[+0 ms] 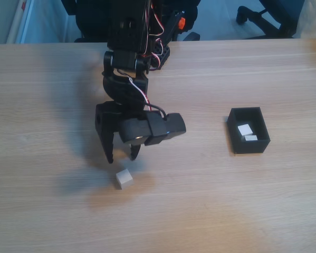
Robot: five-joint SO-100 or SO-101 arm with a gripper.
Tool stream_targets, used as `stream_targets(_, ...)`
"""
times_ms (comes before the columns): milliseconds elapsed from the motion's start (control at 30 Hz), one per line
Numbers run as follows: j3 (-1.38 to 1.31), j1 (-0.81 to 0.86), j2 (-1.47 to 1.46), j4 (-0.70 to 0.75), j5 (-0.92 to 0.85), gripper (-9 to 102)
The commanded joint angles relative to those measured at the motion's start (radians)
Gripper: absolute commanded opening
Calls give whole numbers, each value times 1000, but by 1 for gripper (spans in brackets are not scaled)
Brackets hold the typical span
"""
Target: Pick blocks and place them in the box.
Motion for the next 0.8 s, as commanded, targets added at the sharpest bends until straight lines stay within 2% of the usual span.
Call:
stream_targets(0,-83,2,-15,-17,2,18)
stream_targets(767,-256,-21,-172,8,34,18)
